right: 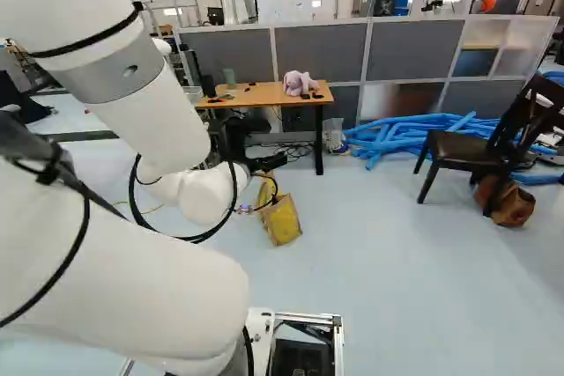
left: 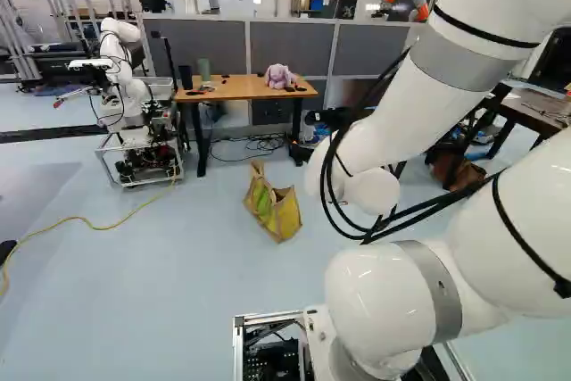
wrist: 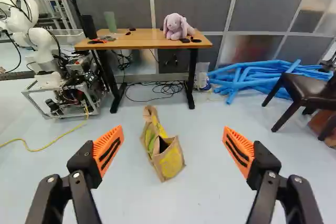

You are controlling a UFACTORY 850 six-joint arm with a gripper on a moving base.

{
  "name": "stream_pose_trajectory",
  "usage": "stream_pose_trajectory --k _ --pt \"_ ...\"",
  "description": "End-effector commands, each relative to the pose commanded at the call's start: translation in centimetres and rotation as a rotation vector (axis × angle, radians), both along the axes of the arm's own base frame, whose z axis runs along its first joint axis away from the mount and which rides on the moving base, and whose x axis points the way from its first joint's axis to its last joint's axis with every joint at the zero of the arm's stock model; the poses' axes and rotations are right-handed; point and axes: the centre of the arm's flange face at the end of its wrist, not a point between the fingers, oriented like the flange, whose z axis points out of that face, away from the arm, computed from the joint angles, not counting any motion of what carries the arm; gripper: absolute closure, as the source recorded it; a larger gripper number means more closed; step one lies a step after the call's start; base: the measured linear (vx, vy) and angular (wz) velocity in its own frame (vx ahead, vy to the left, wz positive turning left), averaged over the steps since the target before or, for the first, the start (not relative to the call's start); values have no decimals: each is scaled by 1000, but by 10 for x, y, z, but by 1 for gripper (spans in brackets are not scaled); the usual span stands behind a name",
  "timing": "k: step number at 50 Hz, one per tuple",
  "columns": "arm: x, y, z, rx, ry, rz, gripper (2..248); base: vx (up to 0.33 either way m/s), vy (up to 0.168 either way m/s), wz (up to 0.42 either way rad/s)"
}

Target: Pick up the bag on the ground and place it on the table

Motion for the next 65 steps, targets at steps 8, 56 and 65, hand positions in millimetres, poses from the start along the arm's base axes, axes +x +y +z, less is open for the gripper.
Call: stream_pose_trajectory --k 8,56,65 --pt "0 0 0 0 0 0 3 215 -58 14" --pt "0 0 0 0 0 0 3 235 23 139" --pt "0 0 0 0 0 0 3 234 -37 -4"
